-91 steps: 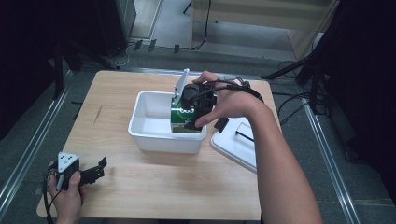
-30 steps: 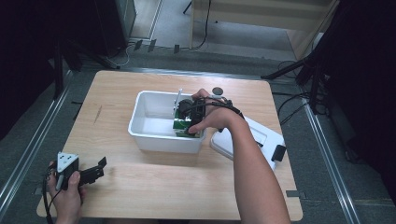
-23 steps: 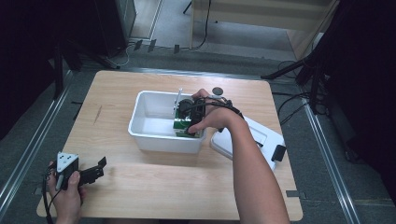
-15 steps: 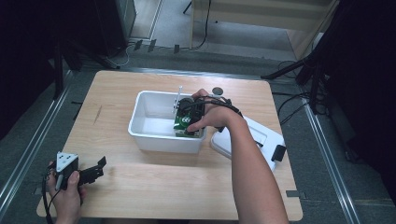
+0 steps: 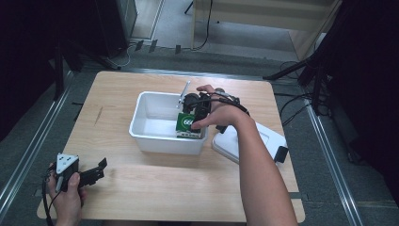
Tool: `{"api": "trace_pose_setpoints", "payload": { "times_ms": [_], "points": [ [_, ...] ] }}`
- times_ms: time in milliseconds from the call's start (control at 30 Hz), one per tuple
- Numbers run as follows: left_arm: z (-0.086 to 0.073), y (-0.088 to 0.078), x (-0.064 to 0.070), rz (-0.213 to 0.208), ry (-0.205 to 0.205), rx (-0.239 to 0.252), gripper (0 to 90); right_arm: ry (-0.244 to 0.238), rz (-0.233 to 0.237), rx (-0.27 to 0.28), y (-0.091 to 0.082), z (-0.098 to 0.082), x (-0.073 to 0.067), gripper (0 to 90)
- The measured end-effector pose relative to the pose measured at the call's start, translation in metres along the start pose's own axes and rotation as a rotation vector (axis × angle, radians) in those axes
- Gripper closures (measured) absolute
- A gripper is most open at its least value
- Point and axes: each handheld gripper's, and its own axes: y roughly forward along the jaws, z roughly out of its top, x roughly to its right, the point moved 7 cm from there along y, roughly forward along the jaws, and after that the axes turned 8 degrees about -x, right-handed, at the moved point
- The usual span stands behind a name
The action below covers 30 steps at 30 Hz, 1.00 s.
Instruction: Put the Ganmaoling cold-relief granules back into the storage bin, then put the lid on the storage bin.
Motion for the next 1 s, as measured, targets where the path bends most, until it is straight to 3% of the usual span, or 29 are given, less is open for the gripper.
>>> {"api": "trace_pose_setpoints", "payload": {
  "times_ms": [33,300,400,767,1000],
  "points": [
    [0.000,0.000,0.000,0.000,0.000,0.000,0.4,0.004,0.022,0.013,-0.005,0.000,-0.001,10.5],
    [0.000,0.001,0.001,0.004,0.010,-0.003,0.4,0.049,0.004,0.027,-0.035,-0.014,-0.001,7.5],
    [0.000,0.000,0.001,0.002,0.008,-0.001,0.4,0.060,-0.012,0.037,-0.048,-0.028,0.000,6.2],
    [0.000,0.001,0.001,0.008,0.012,-0.007,0.4,0.127,-0.051,0.014,-0.068,-0.085,0.003,5.1],
    [0.000,0.000,0.001,0.005,0.011,-0.004,0.4,0.168,-0.071,-0.003,-0.066,-0.116,0.003,5.3]
  ]
}}
